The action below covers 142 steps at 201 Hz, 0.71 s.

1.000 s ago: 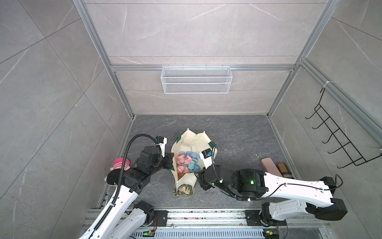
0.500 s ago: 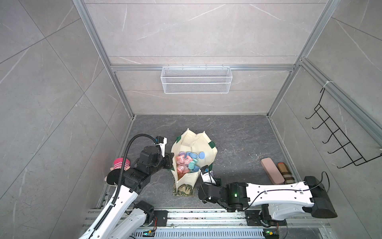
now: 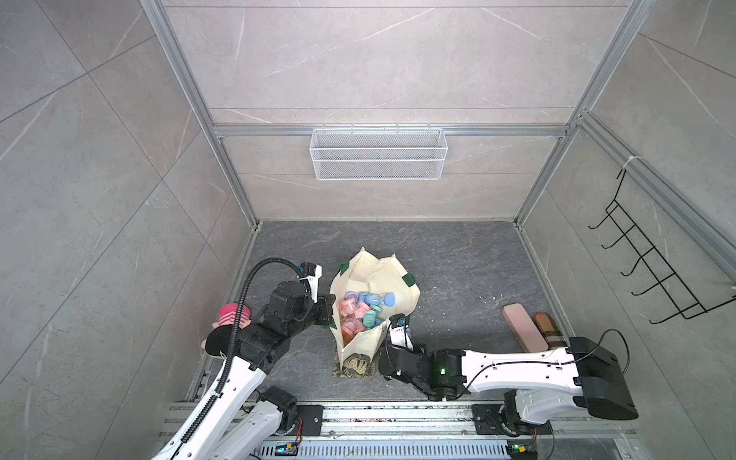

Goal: Put the hourglass into the canvas bag
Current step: Pick up the hourglass from the center of the board.

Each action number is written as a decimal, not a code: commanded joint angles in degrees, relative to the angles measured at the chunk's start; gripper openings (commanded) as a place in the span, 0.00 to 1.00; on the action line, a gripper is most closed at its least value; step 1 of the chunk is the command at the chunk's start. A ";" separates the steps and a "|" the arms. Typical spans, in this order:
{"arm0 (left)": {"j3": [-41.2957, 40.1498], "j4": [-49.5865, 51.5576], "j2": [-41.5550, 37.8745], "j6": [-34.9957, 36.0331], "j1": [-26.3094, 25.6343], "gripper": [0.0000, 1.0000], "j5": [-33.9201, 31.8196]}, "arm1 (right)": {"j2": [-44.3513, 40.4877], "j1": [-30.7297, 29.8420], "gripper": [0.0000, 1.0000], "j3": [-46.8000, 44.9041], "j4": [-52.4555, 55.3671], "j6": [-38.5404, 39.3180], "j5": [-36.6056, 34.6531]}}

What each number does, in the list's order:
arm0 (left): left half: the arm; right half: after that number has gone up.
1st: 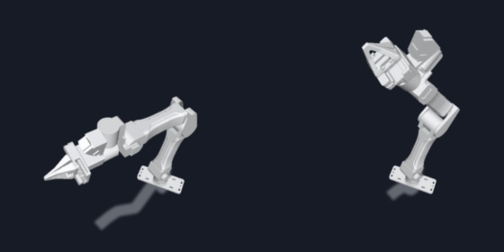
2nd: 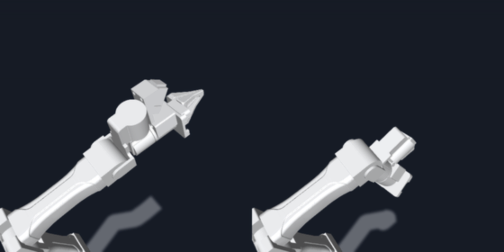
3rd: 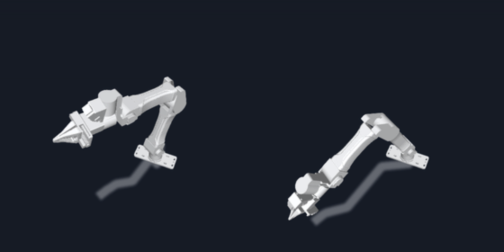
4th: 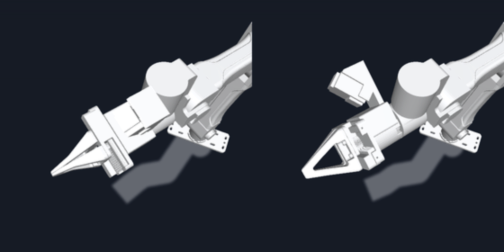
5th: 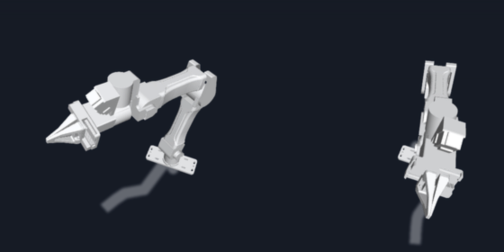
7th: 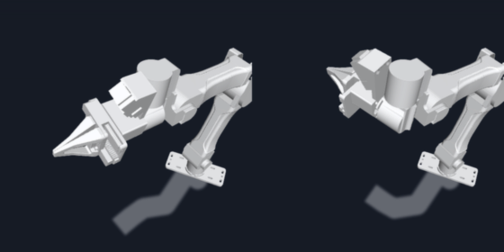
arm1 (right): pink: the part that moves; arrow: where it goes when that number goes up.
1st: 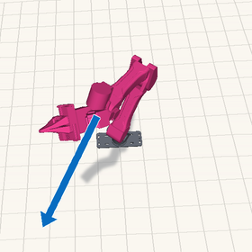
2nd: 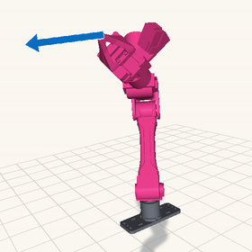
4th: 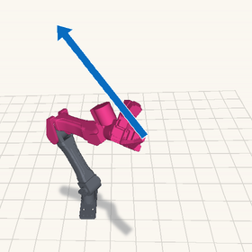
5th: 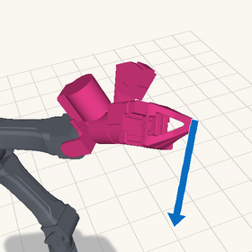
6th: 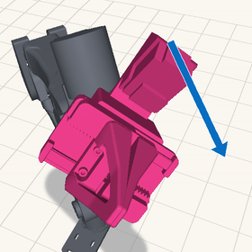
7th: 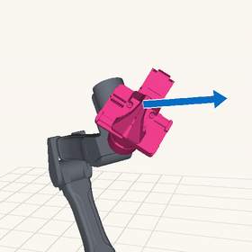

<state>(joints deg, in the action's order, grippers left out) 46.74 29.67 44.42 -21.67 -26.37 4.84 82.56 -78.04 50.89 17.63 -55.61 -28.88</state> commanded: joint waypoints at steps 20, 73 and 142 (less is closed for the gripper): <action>0.88 -5.14 -1.54 0.35 0.00 0.00 0.69 | 1.47 1.80 0.39 -2.94 -2.88 -2.10 4.42; 0.90 -5.13 -1.61 0.36 0.02 0.00 0.69 | 2.11 3.91 0.39 -5.23 -4.80 -4.32 6.82; 0.90 -5.10 -1.88 0.36 0.00 0.00 0.49 | 5.68 8.39 0.44 -3.78 -3.94 -3.21 6.01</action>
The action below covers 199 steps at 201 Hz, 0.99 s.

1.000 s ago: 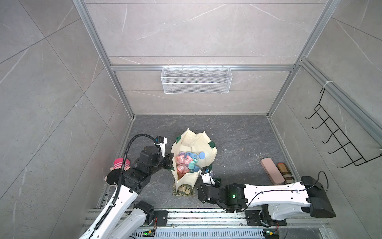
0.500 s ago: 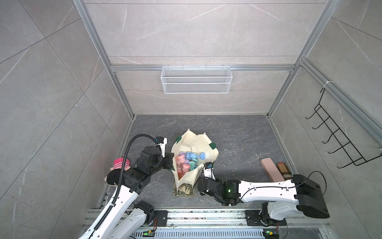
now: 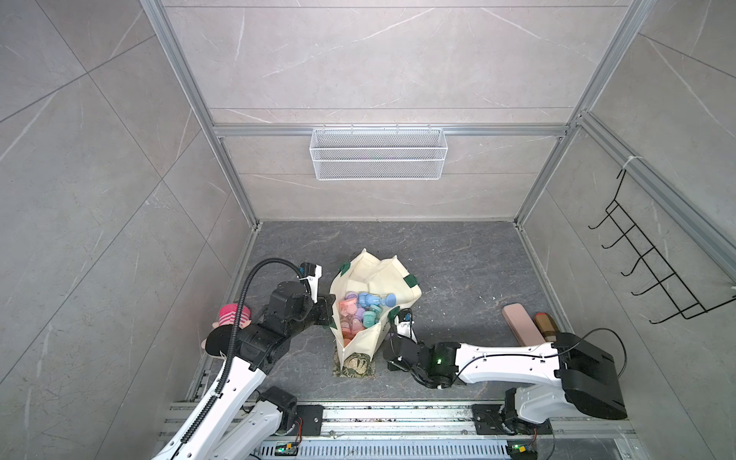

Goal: Put the hourglass into the canvas bag
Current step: Pick up the hourglass from the center of the board.

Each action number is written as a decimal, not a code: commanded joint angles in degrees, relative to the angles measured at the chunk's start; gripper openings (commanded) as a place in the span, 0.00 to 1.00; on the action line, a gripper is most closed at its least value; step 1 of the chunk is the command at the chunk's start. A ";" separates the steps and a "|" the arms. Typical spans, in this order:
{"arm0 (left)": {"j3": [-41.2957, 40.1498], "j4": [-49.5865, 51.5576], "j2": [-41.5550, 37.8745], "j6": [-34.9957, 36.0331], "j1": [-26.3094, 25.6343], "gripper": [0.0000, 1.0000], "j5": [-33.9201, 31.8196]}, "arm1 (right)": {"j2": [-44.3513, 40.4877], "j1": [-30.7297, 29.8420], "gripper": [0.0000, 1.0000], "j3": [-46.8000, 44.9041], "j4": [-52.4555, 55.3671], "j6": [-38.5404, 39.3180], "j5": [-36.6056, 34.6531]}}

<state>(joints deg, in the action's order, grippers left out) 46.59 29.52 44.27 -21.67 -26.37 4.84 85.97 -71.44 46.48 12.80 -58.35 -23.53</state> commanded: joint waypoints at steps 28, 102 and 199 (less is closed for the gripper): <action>0.95 -5.00 -1.91 0.35 0.01 0.00 0.44 | 3.59 3.40 0.46 0.71 -1.08 -0.36 1.23; 0.76 -5.21 -2.77 0.43 0.06 0.00 -0.21 | 7.29 6.83 0.52 2.76 -6.96 4.47 3.31; 0.74 -5.17 -2.88 0.48 0.03 0.00 0.12 | 12.51 8.97 0.58 6.08 -1.66 0.93 0.38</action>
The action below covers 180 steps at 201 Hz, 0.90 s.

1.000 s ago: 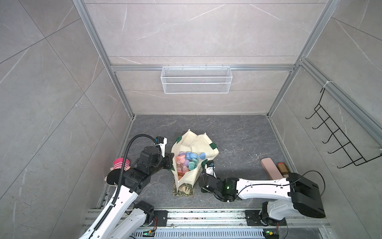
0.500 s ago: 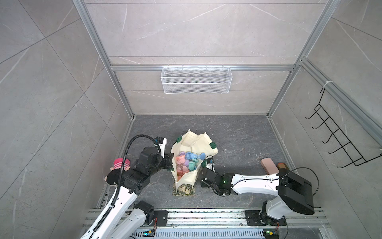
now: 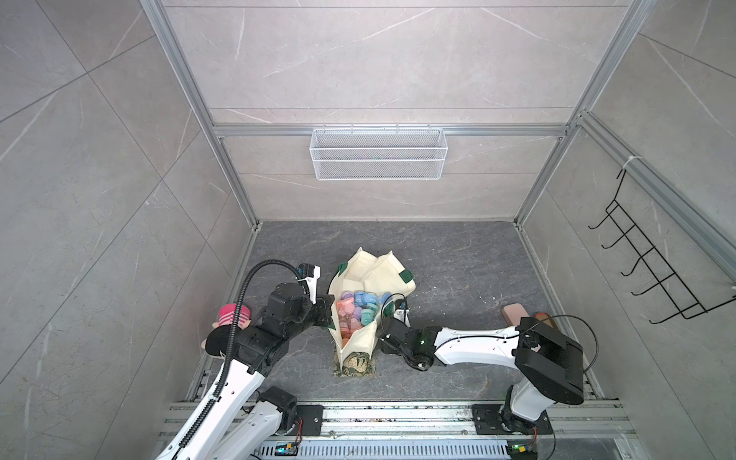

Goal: Put the hourglass into the canvas bag
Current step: Pick up the hourglass from the center of the board.

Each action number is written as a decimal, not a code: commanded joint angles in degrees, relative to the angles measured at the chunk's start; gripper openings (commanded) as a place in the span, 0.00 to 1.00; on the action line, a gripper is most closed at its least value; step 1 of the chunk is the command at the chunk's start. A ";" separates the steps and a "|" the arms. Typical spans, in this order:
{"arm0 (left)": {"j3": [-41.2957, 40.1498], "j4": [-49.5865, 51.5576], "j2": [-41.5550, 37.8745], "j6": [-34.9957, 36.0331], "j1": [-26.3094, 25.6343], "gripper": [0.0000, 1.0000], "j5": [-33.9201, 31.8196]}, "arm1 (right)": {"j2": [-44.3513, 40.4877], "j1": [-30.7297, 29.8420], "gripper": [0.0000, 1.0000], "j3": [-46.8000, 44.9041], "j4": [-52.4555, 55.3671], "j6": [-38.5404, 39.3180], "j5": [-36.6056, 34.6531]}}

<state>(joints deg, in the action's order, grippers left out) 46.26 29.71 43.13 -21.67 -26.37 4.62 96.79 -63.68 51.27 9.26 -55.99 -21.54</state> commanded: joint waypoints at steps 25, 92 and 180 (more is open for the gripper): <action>1.08 -5.37 -1.65 0.48 0.02 0.00 0.41 | 3.17 2.05 0.58 2.23 0.97 -1.01 -0.33; 1.05 -5.38 -1.82 0.49 0.01 0.00 0.36 | 5.19 3.68 0.54 2.61 2.40 -1.92 0.12; 1.11 -5.28 -2.18 0.45 0.00 0.00 0.21 | 0.51 4.18 0.41 -1.28 4.95 -4.28 -0.60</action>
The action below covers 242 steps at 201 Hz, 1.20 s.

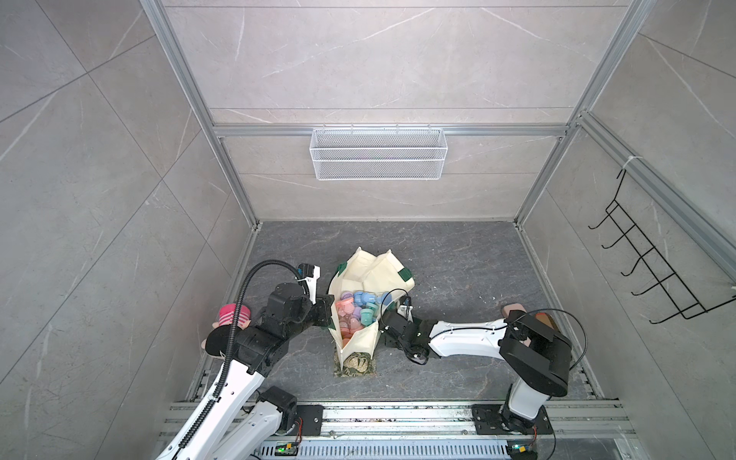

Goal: Put the hourglass into the canvas bag
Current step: Pick up the hourglass from the center of the board.

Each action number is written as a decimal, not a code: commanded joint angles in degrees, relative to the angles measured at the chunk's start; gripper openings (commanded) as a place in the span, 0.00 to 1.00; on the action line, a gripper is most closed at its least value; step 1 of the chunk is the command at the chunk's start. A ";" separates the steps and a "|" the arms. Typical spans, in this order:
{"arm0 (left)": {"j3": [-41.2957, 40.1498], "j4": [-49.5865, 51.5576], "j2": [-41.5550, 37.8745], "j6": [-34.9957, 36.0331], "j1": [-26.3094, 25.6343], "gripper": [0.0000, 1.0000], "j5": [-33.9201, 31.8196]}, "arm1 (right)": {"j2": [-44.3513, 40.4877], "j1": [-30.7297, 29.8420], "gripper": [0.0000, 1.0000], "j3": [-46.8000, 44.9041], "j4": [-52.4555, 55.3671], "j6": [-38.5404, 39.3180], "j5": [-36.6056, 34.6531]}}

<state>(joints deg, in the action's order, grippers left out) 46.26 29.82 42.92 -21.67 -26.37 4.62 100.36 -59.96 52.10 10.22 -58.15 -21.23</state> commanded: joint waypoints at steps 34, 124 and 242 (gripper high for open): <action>1.11 -5.39 -1.96 0.49 0.00 0.00 0.14 | -7.32 0.21 0.37 -4.97 4.21 -2.23 1.23; 1.11 -5.48 -1.79 0.42 0.06 0.00 0.12 | -13.61 -8.52 0.29 -4.15 11.26 -3.50 -1.14; 1.09 -5.50 -1.79 0.44 0.00 0.00 0.16 | -20.80 -14.27 0.17 -4.29 17.36 1.78 -2.59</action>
<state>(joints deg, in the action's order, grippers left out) 46.24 29.95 42.70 -21.67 -26.37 4.60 81.60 -73.08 47.24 25.30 -57.82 -22.11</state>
